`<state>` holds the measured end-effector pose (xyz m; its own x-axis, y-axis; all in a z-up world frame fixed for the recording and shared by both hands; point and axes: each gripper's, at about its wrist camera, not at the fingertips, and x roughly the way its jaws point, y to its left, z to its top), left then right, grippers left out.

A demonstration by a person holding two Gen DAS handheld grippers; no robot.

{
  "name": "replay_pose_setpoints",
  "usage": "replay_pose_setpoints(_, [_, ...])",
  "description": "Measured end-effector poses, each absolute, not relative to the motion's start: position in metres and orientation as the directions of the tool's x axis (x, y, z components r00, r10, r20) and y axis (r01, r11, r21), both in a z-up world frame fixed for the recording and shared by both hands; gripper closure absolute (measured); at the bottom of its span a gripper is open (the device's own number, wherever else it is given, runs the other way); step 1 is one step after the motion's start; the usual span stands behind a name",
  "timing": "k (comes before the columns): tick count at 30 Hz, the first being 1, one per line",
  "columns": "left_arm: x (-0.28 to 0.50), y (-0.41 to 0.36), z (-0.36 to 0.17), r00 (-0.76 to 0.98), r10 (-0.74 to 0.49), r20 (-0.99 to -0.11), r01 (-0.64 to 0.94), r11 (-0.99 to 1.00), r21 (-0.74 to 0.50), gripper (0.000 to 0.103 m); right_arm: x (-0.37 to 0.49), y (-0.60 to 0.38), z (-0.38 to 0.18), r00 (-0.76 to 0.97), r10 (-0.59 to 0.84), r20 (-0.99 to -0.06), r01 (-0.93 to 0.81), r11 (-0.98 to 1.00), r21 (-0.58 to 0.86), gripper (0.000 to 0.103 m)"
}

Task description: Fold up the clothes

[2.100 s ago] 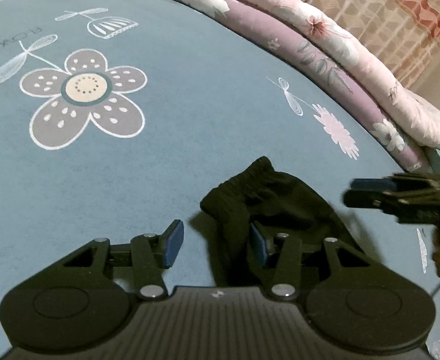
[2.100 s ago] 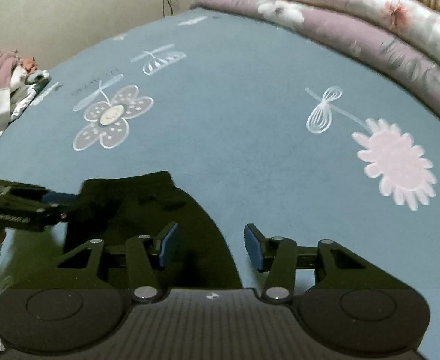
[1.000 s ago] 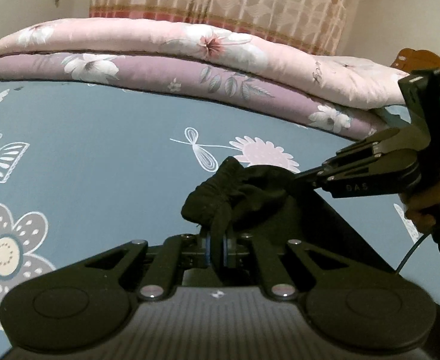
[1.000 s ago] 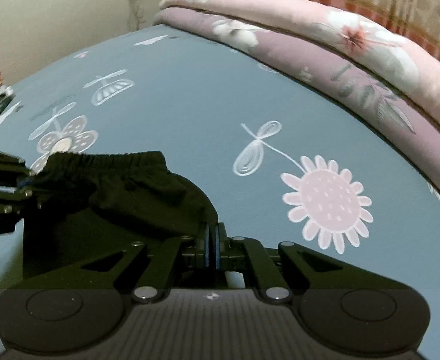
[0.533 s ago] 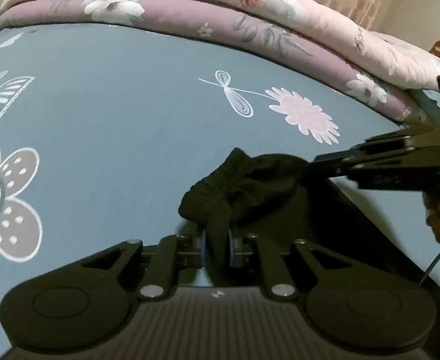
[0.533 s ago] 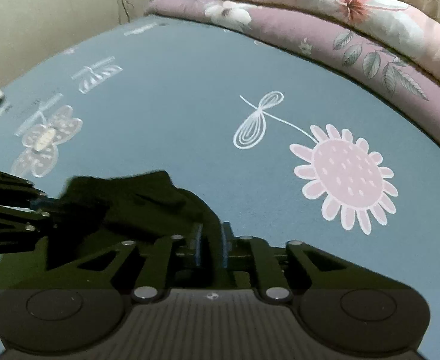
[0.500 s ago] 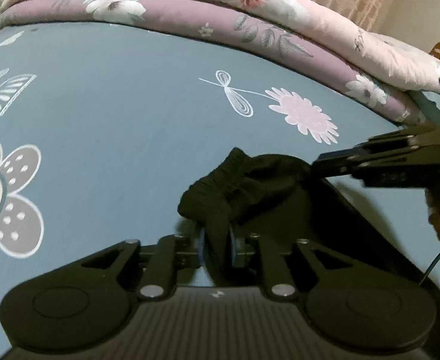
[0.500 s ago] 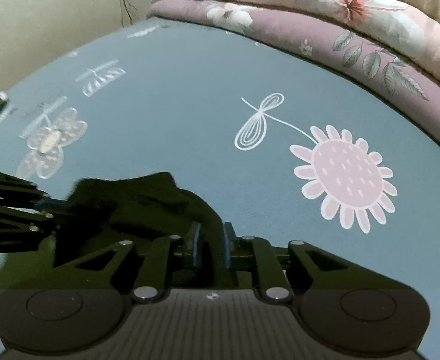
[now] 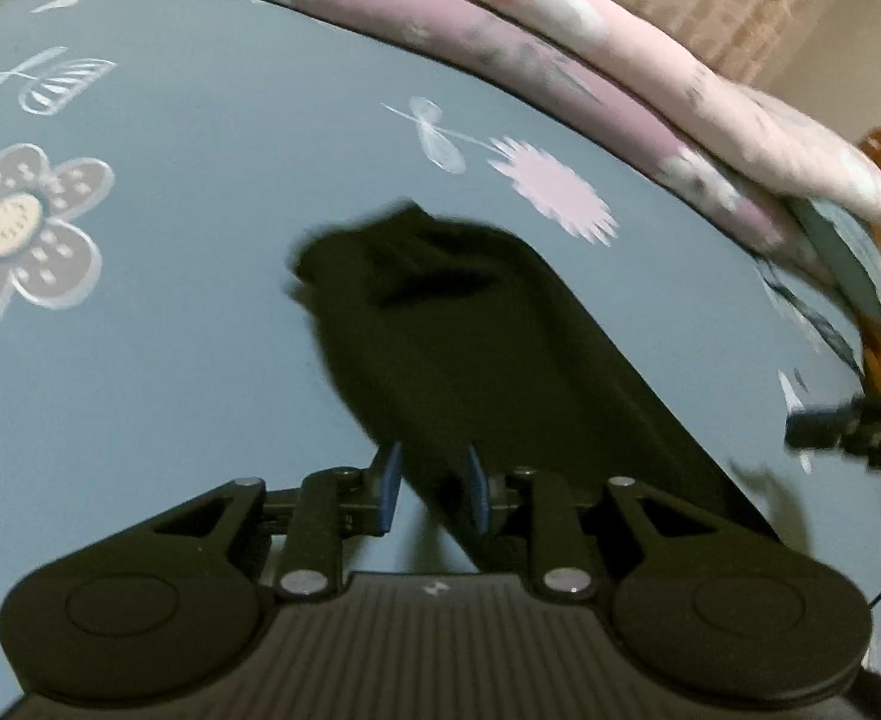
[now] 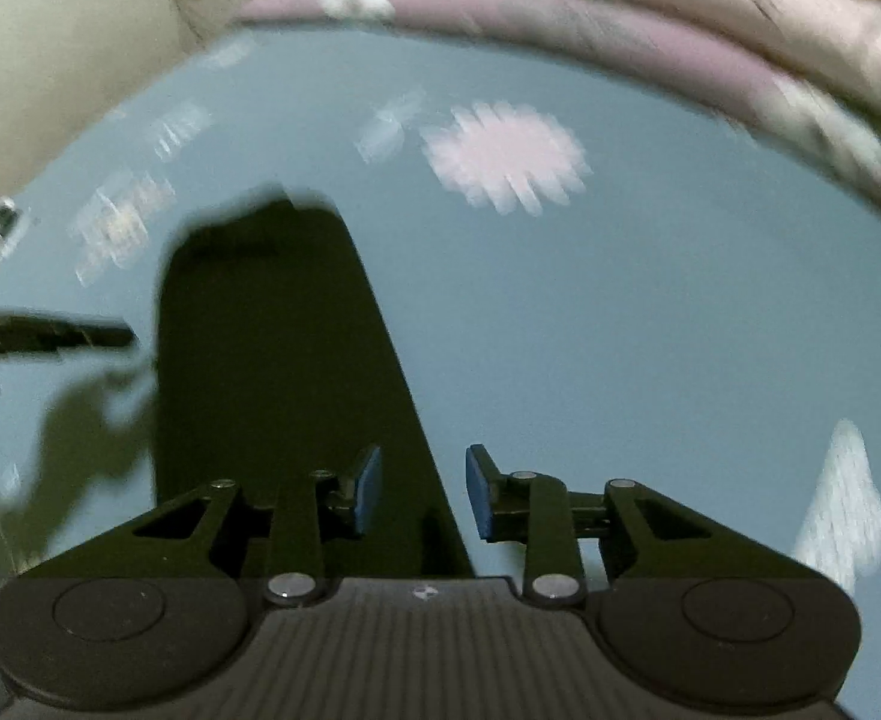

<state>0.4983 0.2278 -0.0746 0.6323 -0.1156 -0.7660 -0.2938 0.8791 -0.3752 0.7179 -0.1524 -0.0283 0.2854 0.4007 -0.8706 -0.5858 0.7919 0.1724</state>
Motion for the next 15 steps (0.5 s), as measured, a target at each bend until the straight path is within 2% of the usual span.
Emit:
replay_pose_setpoints(4, [0.49,0.189,-0.07,0.63,-0.165,-0.759,-0.234,0.892,-0.388,0.08,0.684,-0.198,-0.051,0.261,0.343,-0.902,-0.54,0.827,0.158,0.068])
replay_pose_setpoints(7, [0.483,0.16,-0.07,0.632,-0.189,-0.752,-0.193,0.901,-0.389,0.079,0.68,-0.205,-0.058,0.263,0.343,-0.902,-0.55,0.821,0.152,0.067])
replay_pose_setpoints(9, [0.479,0.142,-0.071,0.627,-0.213,-0.75,-0.178,0.897,-0.404,0.079,0.677,-0.209,-0.063,0.264,0.343,-0.902,-0.557,0.817,0.148,0.063])
replay_pose_setpoints(15, [0.461,0.094,-0.069,0.602,-0.245,-0.76,-0.149,0.9,-0.409,0.079,0.667,-0.222,-0.077,0.266,0.344,-0.9,-0.578,0.805,0.136,0.063])
